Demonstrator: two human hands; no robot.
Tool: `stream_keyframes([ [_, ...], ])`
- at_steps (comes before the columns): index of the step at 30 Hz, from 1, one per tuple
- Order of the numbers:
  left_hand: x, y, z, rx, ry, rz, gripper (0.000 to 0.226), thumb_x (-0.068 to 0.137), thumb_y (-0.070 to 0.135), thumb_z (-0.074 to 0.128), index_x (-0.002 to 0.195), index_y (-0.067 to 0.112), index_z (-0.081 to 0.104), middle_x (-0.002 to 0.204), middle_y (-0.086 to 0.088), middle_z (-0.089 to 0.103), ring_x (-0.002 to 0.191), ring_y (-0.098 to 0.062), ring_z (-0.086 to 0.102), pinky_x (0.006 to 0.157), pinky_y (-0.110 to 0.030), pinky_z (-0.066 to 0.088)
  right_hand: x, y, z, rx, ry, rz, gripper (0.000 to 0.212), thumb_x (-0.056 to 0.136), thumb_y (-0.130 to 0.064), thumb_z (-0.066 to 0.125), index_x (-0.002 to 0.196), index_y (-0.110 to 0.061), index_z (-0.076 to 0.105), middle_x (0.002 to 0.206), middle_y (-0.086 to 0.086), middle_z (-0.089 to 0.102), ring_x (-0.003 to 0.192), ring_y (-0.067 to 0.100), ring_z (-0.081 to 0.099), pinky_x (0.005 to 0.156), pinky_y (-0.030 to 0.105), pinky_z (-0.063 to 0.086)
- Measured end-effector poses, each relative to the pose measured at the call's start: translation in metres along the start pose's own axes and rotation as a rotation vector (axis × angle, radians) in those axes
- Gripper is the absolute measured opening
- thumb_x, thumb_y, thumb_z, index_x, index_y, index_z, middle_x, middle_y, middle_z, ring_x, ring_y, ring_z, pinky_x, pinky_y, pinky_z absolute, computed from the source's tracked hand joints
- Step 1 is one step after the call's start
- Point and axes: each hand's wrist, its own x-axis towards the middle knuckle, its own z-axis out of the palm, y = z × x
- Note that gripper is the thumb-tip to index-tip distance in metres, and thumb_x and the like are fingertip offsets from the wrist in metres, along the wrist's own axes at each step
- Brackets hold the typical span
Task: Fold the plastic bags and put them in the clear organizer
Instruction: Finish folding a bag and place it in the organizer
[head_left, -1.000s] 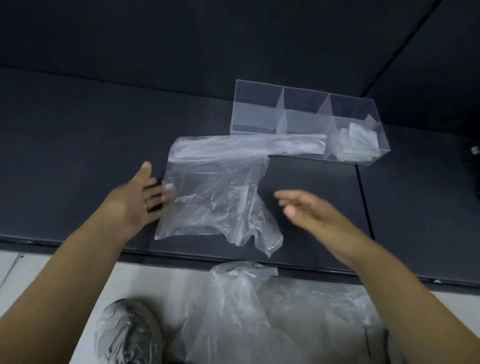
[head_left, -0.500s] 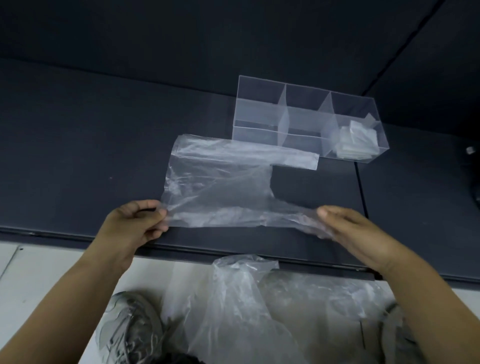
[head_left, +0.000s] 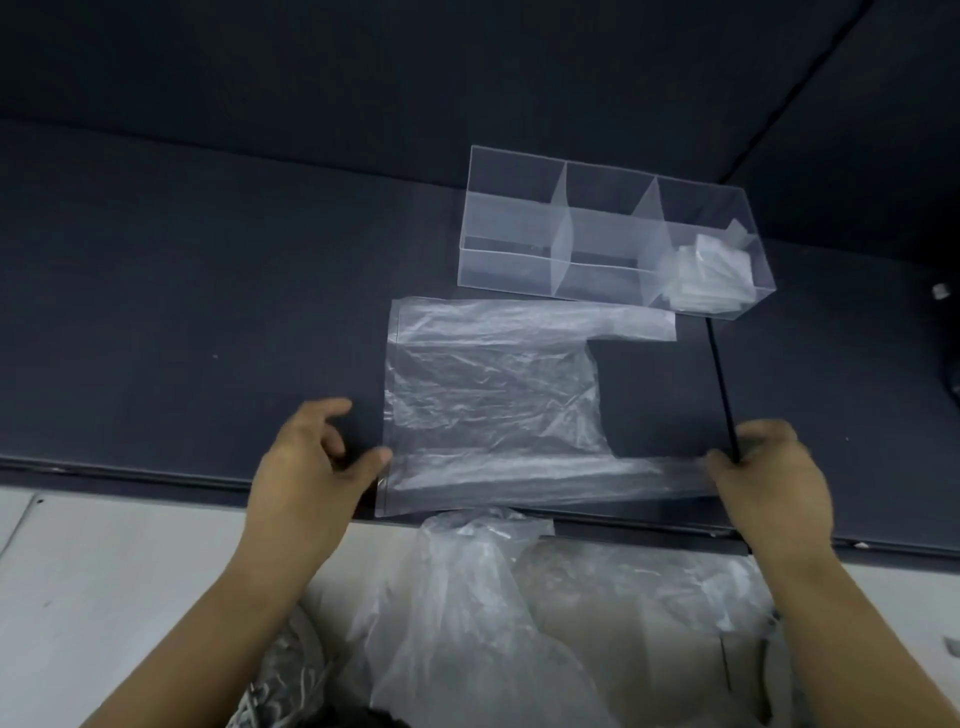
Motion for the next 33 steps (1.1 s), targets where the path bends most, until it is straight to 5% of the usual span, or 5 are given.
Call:
stream_keyframes([
  [4,0.02,0.028,0.007,0.132,0.192,0.421,0.027,0.093,0.007,0.055,0.119,0.005,0.061,0.106,-0.005,0.058,0.098,-0.029,0.058,0.087,-0.032,0.043,-0.027,-0.078,0.02,0.126,0.126,-0.333,0.037,0.087,-0.011,0.061,0.124,-0.009,0.058,0.125,0.017,0.054,0.116,0.033,0.049,0.101,0.038,0.035],
  [9,0.067,0.038,0.047,0.577,-0.193,0.588,0.061,0.1,0.029,0.035,0.153,0.009,0.01,0.16,-0.01,0.01,0.148,-0.022,0.005,0.12,-0.038,0.001,-0.066,-0.185,0.09,0.221,-0.212,-0.786,0.046,0.1,-0.019,0.04,0.145,-0.011,0.037,0.153,0.008,0.033,0.144,0.021,0.022,0.12,0.03,0.008],
  [15,0.084,0.012,0.058,0.728,-0.173,0.552,0.069,0.094,0.05,0.002,0.152,0.013,-0.005,0.16,-0.001,-0.009,0.147,-0.013,-0.01,0.118,-0.039,-0.01,-0.001,-0.132,0.118,-0.243,-0.174,-0.735,0.067,0.097,-0.058,0.013,0.154,-0.024,0.007,0.162,0.001,-0.002,0.148,0.018,-0.01,0.119,0.043,-0.007],
  [23,0.06,0.015,0.036,0.611,-0.08,0.67,0.062,0.102,0.044,0.025,0.15,0.006,0.022,0.159,-0.01,0.018,0.147,-0.022,0.011,0.12,-0.041,0.002,0.042,-0.039,0.061,-0.209,0.097,-0.368,0.06,0.101,-0.038,0.033,0.151,-0.007,0.022,0.159,0.014,0.016,0.148,0.027,0.009,0.119,0.047,0.004],
  [33,-0.009,-0.032,0.026,0.747,-0.281,0.843,0.077,0.095,0.06,0.023,0.147,0.005,0.03,0.155,-0.011,0.026,0.143,-0.024,0.026,0.114,-0.042,0.02,-0.062,-0.077,0.098,-0.217,-0.167,-0.693,0.063,0.099,-0.052,0.014,0.154,-0.023,0.001,0.162,-0.001,-0.005,0.148,0.014,-0.009,0.12,0.037,-0.009],
])
